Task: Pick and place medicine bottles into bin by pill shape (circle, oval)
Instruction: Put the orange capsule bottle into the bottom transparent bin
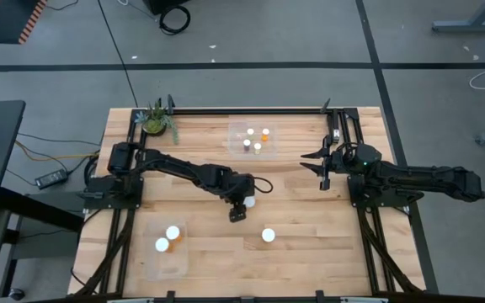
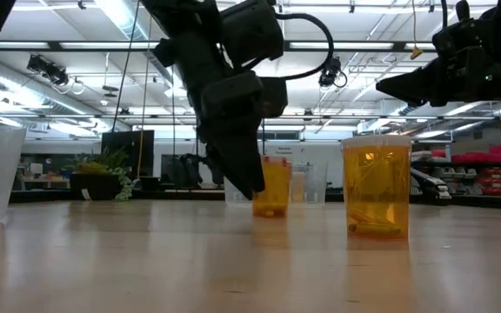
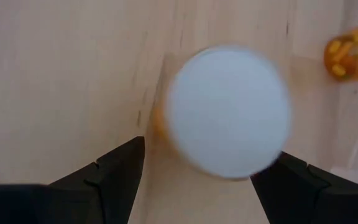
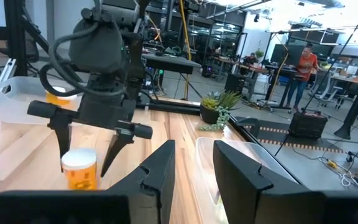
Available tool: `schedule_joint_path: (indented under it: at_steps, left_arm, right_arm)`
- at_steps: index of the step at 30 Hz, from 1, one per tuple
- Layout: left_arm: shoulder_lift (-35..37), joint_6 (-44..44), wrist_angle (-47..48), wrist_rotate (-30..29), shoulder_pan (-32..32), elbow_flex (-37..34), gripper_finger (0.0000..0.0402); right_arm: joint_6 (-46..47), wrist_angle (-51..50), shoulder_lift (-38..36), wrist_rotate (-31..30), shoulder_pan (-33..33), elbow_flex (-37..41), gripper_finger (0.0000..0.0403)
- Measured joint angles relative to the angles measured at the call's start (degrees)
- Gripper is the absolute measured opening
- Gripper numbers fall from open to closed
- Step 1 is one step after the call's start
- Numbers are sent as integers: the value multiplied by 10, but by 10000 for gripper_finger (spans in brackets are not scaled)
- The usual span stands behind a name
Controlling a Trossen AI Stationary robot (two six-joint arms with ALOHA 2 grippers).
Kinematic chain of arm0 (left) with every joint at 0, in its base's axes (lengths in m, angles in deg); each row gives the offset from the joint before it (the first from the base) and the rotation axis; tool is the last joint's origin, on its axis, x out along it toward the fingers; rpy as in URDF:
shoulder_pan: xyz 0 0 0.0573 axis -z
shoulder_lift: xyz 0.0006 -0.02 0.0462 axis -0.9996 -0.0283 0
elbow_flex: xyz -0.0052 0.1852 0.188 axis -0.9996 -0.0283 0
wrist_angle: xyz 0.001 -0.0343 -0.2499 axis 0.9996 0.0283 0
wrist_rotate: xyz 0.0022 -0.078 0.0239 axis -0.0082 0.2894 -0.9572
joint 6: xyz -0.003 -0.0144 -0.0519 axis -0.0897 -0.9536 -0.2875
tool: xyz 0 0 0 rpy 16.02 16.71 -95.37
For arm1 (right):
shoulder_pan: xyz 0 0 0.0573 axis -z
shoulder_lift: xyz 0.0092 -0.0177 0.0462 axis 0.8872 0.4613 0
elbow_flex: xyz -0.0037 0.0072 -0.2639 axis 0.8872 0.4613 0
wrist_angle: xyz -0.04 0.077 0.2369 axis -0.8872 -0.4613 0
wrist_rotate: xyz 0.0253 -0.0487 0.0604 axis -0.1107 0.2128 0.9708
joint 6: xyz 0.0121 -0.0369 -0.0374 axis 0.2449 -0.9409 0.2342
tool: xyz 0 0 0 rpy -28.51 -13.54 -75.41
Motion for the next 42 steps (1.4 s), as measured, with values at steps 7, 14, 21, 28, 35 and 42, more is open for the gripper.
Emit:
schedule_joint_path:
  at_steps: [7, 14, 21, 28, 35, 42]
  left_arm:
    - [0, 15, -15, -25, 3, 0, 286]
    - [0, 87, -26, -73, 21, 0, 286]
    - [0, 94, -65, -79, 34, 0, 286]
    - [0, 97, -72, -79, 34, 0, 286]
    - [0, 98, -107, -79, 35, 0, 286]
    - [0, 97, -113, -79, 37, 0, 283]
  right_arm:
    - [0, 0, 0, 0, 0, 0, 115]
    - [0, 0, 0, 0, 0, 0, 115]
    - [0, 0, 0, 0, 0, 0, 115]
    - [0, 0, 0, 0, 0, 0, 115]
    - [0, 0, 0, 0, 0, 0, 115]
    - [0, 0, 0, 0, 0, 0, 115]
